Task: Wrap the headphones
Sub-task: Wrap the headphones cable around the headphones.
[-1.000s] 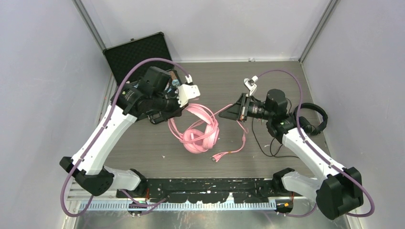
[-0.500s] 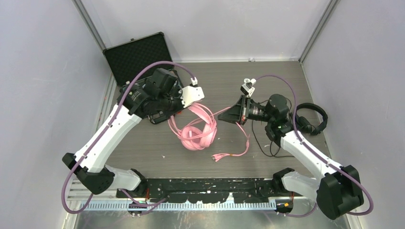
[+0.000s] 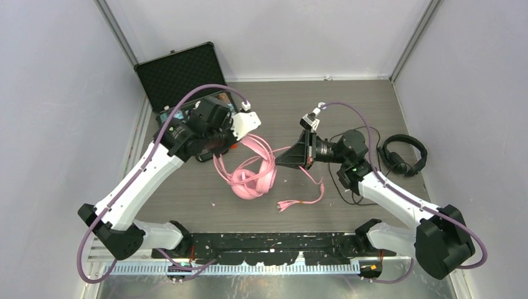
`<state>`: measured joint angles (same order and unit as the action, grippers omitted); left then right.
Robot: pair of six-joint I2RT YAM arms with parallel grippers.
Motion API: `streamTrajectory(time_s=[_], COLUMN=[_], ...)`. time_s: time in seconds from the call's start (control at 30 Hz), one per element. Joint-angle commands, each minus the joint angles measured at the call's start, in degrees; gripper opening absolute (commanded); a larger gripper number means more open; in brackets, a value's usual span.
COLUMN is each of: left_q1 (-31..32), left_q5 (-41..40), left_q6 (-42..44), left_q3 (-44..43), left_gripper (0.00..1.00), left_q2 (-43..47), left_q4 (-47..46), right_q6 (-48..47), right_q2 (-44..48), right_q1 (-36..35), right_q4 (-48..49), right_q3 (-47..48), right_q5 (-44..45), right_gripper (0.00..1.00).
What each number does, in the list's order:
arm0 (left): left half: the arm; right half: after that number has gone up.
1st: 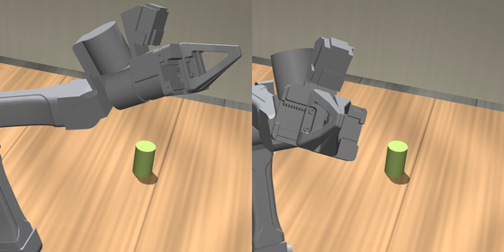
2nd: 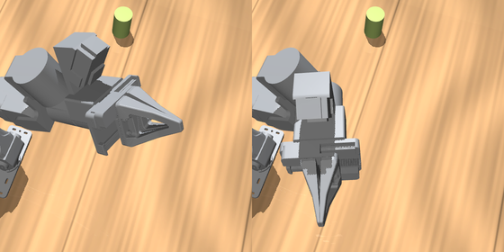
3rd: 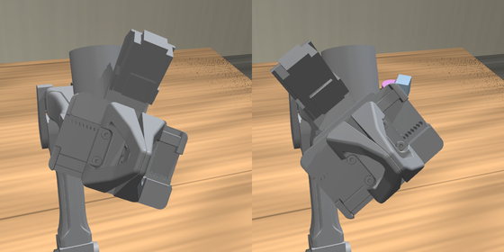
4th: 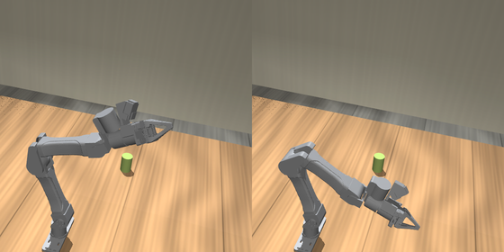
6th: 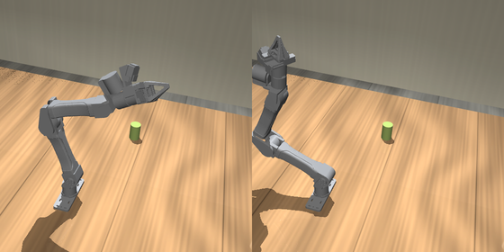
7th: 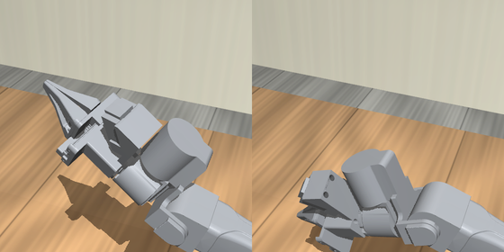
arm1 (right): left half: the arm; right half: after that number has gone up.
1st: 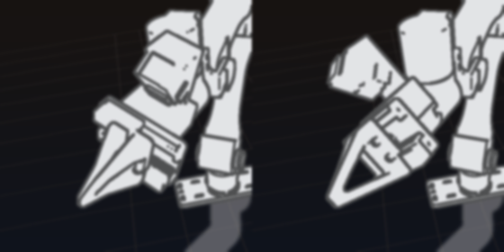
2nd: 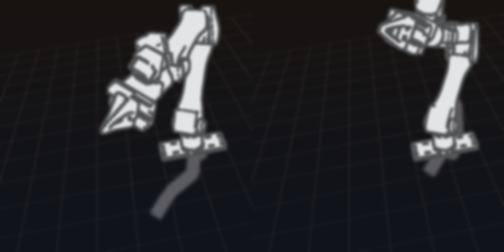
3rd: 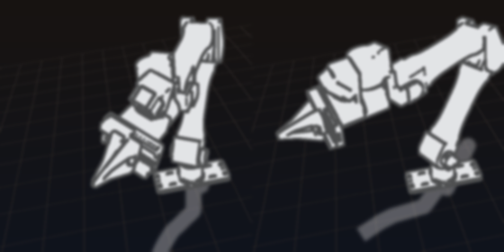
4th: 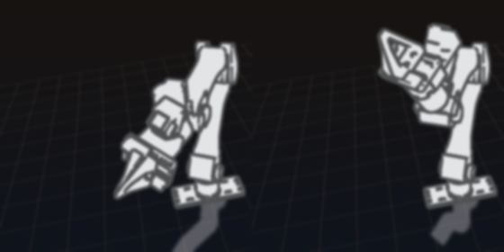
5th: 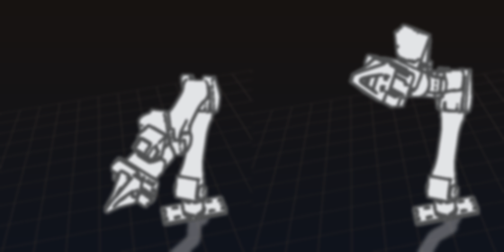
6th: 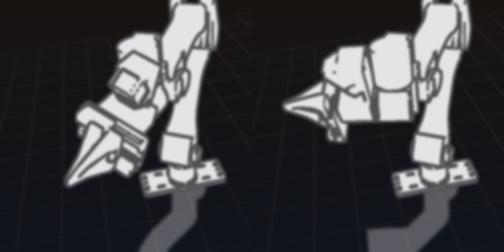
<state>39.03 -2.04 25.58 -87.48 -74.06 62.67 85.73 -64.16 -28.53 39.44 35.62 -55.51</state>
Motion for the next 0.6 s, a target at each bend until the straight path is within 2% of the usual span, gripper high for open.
streamTrajectory(time_s=[0.0,0.23,0.57], left_q1=[-0.46,-0.52,-0.53], left_q5=[-8.58,-9.02,-10.6], left_q6=[-4.51,-10.79,-13.54], left_q3=[0.38,1.33,1.67], left_gripper=[0.0,0.0,0.0], left_q2=[2.51,4.24,6.6], left_q4=[0.52,-0.06,-0.09], right_q6=[-0.32,-7.03,-10.32], right_q2=[0.38,0.79,2.21], right_q1=[-1.82,-4.51,-5.25], right_q4=[7.63,-0.6,-6.0], right_q3=[1.96,2.74,4.29], right_q5=[2.12,4.69,6.63], right_gripper=[0.05,0.05,0.04])
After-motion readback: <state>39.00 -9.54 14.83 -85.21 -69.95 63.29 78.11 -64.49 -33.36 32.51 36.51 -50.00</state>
